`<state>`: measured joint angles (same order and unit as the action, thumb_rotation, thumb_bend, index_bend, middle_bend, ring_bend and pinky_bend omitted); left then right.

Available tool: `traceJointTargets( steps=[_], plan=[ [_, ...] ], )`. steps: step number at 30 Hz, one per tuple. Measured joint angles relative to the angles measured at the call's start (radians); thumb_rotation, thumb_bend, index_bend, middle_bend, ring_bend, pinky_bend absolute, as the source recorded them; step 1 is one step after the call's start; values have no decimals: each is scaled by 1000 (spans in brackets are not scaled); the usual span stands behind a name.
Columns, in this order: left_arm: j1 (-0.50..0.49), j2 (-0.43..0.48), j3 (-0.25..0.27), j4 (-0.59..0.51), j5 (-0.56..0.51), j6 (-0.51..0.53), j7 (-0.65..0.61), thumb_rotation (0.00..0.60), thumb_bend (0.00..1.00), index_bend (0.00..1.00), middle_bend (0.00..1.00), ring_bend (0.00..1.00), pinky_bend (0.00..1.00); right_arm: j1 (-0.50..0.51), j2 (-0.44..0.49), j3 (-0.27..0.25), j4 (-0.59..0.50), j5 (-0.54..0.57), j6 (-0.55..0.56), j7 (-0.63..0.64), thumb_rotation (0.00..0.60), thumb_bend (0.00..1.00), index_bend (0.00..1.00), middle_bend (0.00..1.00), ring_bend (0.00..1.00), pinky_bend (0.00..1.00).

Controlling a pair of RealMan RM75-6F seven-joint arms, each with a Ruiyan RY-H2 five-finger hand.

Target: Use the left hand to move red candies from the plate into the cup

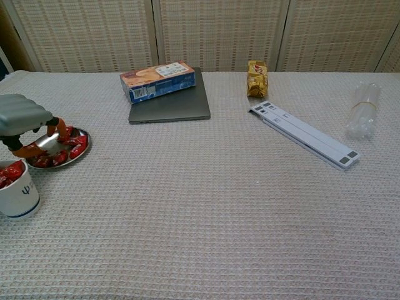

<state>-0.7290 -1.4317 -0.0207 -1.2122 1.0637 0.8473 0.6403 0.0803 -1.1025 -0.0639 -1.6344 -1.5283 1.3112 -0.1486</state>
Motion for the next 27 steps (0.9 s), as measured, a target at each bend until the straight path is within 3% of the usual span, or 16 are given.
traceJointTargets(
  steps=[12,27],
  plan=[
    [8,-64,28,103,17,2,52,600,402,415,402,386,1000,1,4,-6,-2,-9,0,8,600,63,0,0,0,0],
    [19,-110,19,176,53,1,18,600,469,521,540,494,1000,1,4,-9,-3,-11,0,8,600,64,0,0,0,0]
  ],
)
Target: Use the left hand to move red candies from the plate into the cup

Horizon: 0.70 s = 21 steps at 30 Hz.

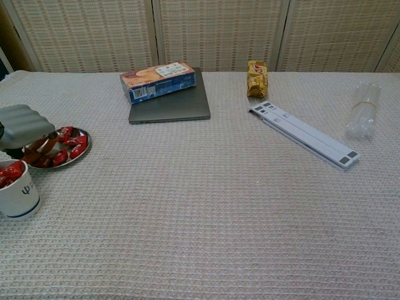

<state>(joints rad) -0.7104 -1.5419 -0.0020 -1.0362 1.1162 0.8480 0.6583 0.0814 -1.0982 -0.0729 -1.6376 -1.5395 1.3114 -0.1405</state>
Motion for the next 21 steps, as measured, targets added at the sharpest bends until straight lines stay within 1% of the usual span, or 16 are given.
traceJointTargets(
  steps=[5,9,21],
  plan=[
    [4,3,-5,-6,2,10,7,600,479,576,584,516,1000,-1,1,-1,-1,-3,3,1,600,63,0,0,0,0],
    [10,16,-9,-33,18,39,5,600,482,591,602,533,1000,-2,1,-3,-1,-6,4,3,600,63,0,0,0,0],
    [33,113,-21,-203,88,125,-47,600,482,602,613,547,1000,-4,3,-6,-1,-17,12,9,600,64,0,0,0,0]
  ],
)
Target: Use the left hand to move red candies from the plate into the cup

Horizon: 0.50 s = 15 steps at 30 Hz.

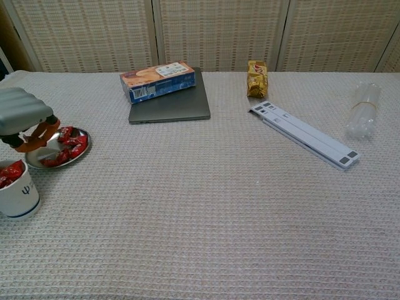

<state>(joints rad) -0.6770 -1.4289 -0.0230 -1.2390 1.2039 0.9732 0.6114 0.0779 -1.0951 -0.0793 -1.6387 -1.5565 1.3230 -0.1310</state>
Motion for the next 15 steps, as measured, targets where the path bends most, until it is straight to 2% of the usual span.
traceJointTargets(
  steps=[4,8,11,15],
  plan=[
    [25,79,9,-138,47,49,-43,600,482,602,614,555,1000,2,3,-5,1,-8,-3,6,600,64,0,0,0,0],
    [70,194,37,-310,143,131,-98,600,481,600,616,556,1000,1,5,-7,1,-15,0,12,600,64,0,0,0,0],
    [119,268,71,-386,227,203,-149,600,480,594,612,556,1000,0,7,-8,1,-20,5,17,600,64,0,0,0,0],
    [185,322,122,-432,312,271,-206,600,480,587,610,557,1000,2,8,-12,2,-26,0,19,600,63,0,0,0,0]
  ],
)
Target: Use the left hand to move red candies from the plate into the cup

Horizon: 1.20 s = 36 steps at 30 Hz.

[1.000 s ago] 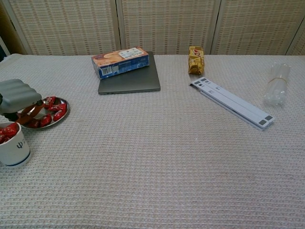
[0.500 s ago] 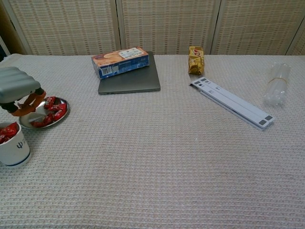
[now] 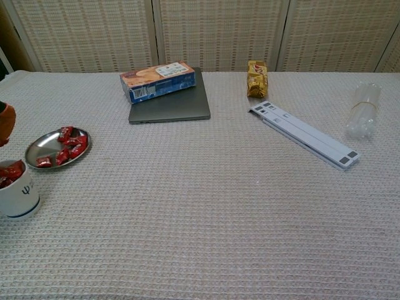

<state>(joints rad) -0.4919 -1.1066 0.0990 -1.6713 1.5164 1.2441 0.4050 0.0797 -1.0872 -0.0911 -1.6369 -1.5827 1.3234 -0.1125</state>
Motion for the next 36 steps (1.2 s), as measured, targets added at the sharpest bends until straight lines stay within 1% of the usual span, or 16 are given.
traceJointTargets(
  steps=[3,7,10,17,26,31,33,36],
  plan=[
    [34,11,26,-11,37,19,-19,600,479,585,607,556,1000,1,1,-3,0,-6,-1,1,600,64,0,0,0,0],
    [51,-1,32,-4,51,18,-20,600,477,572,597,556,1000,0,3,-9,-1,-19,4,4,600,64,0,0,0,0],
    [56,-20,30,7,57,11,-18,600,476,567,592,555,1000,-4,5,-12,-1,-28,12,8,600,63,0,0,0,0],
    [58,-59,5,27,65,-4,-36,600,476,565,592,553,1000,-7,7,-17,1,-37,19,11,600,64,0,0,0,0],
    [58,-92,-1,71,50,-57,-52,600,475,528,567,514,1000,-8,4,-14,1,-33,19,6,600,63,0,0,0,0],
    [59,-99,-9,82,54,-63,-61,600,454,475,498,452,1000,-10,5,-14,0,-35,24,9,600,63,0,0,0,0],
    [59,-95,-10,79,59,-63,-67,600,446,437,467,439,1000,-11,6,-14,1,-36,25,10,600,63,0,0,0,0],
    [59,-82,-9,68,64,-67,-79,600,434,367,392,423,1000,-11,6,-14,1,-35,24,10,600,64,0,0,0,0]
  ],
)
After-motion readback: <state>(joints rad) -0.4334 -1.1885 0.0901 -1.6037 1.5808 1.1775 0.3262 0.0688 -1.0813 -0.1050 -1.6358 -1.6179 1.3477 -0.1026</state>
